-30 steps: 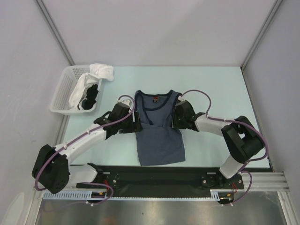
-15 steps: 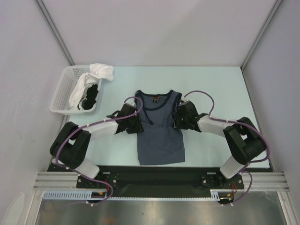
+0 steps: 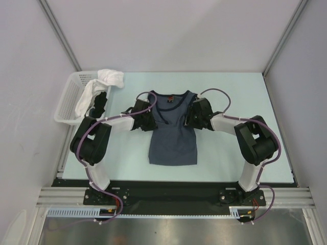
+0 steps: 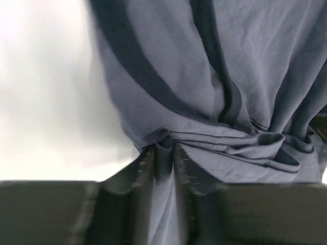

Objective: Fold and stack the tank tops
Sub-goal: Fold the tank top

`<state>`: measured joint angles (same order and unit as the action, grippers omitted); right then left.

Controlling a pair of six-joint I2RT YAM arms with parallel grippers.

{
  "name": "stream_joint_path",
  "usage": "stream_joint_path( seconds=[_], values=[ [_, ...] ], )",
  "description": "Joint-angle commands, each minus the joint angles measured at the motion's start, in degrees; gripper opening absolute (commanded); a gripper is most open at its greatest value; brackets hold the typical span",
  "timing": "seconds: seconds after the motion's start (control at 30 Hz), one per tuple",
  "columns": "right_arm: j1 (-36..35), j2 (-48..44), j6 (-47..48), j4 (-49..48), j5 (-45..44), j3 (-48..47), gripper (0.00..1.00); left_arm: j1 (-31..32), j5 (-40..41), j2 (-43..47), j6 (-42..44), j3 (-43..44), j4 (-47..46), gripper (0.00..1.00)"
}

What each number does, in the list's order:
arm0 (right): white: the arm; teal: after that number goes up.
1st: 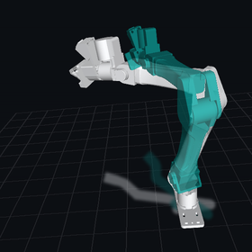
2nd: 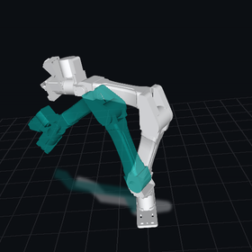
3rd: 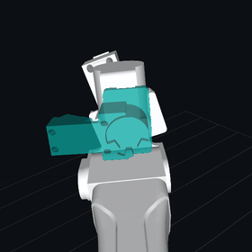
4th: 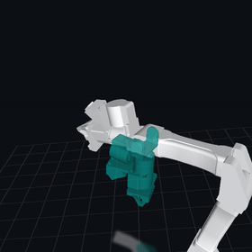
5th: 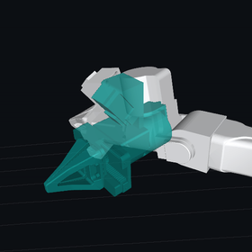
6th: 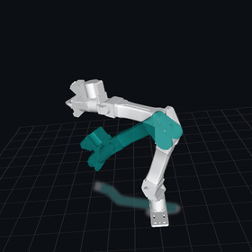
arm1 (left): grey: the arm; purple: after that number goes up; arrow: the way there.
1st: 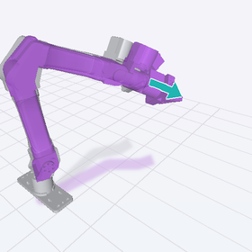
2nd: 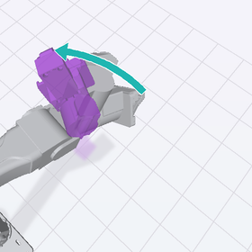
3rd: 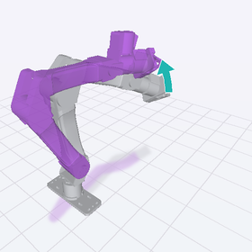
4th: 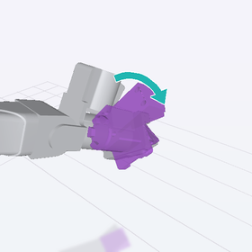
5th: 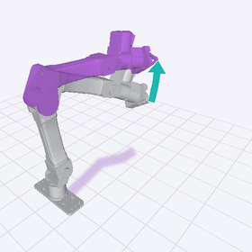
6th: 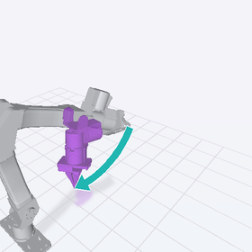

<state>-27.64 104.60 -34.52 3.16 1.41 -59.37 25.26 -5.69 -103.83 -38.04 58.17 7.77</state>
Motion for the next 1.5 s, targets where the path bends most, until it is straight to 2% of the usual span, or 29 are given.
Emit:
stream_joint_path(
  seconds=[0.0,0.03,0.07,0.1,0.2,0.33,0.47,0.57,0.7,0.83,0.97,1.07,1.13,1.33,1.47],
  values=[
    [0.31,-2.35,1.03,3.79,-0.89,-0.14,0.62,-1.61,5.42,1.25,2.36,-0.67,-0.39,0.29],
    [0.04,-4.03,1.04,3.7,-1.06,2.4,0.8,-1.53,5.6,5.35,2.45,-2.52,-0.91,0.37],
    [-0.57,-6.22,1.21,3.52,-1.32,3.73,0.86,-1.53,5.52,7.48,2.62,-4.54,-1.61,0.48],
    [-0.75,-9.64,1.39,3.61,-1.32,5.04,0.87,-1.53,7.52,9.68,2.8,-7.95,-1.18,0.63],
    [-1.01,-15.19,0.77,5.1,-0.97,10.93,0.87,-1.61,8.51,18.38,2.62,-14.02,1.01,0.73],
    [-2.85,-27.39,-1.07,6.68,-0.01,19.19,0.8,1.37,6.22,29.89,0.34,-23.17,1.19,0.79],
    [-7.25,-36.2,-5.89,10.19,-0.01,27.45,0.78,10.13,6.31,39.22,-4.48,-29.69,1.28,0.83],
    [-10.24,-41.21,-8.97,11.08,0.96,30.98,0.77,14.72,6.57,41.16,-7.12,-31.8,2.33,0.83],
    [-12.96,-44.56,-12.67,11.87,0.09,34.93,0.7,15.79,7.1,40.38,-8.01,-34.43,1.9,0.8],
    [-13.58,-42.55,-12.94,11.35,0.17,35.64,0.59,15.79,6.13,37.31,-8.28,-35.76,-0.82,0.76],
    [-14.72,-39.56,-13.38,10.29,0.44,35.64,0.53,15.96,3.41,35.37,-8.71,-36.81,-3.11,0.66],
    [-15.08,-38.24,-13.73,9.76,0.17,35.29,0.43,16.14,2.09,34.66,-9.07,-36.99,-3.73,0.58],
    [-15.25,-38.15,-13.73,10.2,0.08,34.85,0.35,16.58,1.91,34.83,-9.42,-36.82,-2.16,0.58],
    [-16.04,-39.82,-13.82,13.54,-1.06,34.06,0.33,18.86,2.44,40.02,-10.65,-38.13,2.51,0.66],
    [-16.22,-40.17,-13.82,13.72,-1.15,34.15,0.32,19.22,2.97,39.67,-11.26,-39.19,2.87,0.58]
  ],
)
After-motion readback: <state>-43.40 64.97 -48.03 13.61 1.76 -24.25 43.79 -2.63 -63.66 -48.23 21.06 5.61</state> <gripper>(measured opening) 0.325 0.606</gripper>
